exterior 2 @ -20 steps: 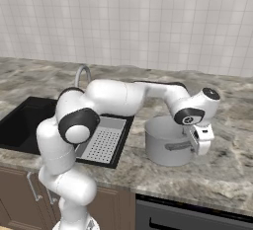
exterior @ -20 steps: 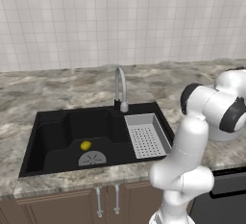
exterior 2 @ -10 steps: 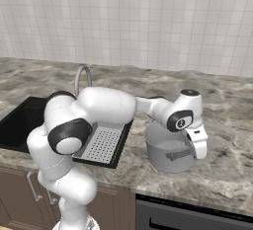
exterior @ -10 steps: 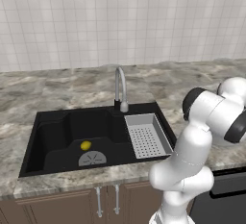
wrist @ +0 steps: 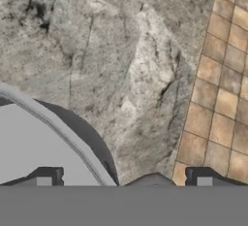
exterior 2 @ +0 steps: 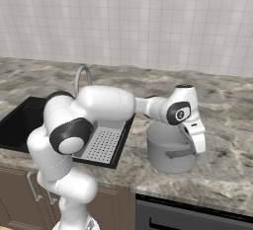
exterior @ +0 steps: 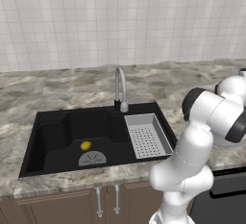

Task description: Dump the lemon from the pot into the sink. Then turn on the water and wash the lemon. Then turn off the water and put the lemon back in the pot.

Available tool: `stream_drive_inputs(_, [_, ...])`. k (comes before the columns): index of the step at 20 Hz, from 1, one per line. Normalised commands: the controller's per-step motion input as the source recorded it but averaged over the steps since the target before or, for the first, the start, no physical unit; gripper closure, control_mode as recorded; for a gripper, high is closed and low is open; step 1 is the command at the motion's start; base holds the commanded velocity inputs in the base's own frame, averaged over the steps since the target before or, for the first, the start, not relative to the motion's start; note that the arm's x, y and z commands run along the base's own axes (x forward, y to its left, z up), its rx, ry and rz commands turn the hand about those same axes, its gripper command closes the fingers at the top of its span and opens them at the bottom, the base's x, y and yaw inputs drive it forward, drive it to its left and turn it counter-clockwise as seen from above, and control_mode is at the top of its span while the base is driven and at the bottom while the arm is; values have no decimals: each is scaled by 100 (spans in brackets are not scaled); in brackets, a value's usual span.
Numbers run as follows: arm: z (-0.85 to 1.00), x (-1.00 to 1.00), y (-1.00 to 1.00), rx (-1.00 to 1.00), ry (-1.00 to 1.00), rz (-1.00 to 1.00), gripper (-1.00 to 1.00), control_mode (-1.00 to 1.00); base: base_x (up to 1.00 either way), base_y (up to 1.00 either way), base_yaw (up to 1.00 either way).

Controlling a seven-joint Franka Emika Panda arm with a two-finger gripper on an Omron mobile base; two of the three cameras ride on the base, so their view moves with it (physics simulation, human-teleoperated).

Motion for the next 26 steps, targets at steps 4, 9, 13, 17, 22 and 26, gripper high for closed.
stream_drive_inputs(4, [17, -5, 14, 13, 1, 0, -100, -100, 0, 0, 0])
stream_drive_inputs(9, [0, 0, 26, 23, 1, 2, -100, -100, 0, 0, 0])
stream_drive_inputs(13, [59, -19, 71, 6, -14, 6, -100, -100, 0, 0, 0])
stream_drive_inputs(17, [99, -25, 84, -4, -27, 5, -100, -100, 0, 0, 0])
stream_drive_inputs(22, [55, -11, 97, -9, -18, 11, -100, -100, 0, 0, 0])
stream_drive_inputs(26, [5, 3, 99, 0, -12, 31, -100, -100, 0, 0, 0])
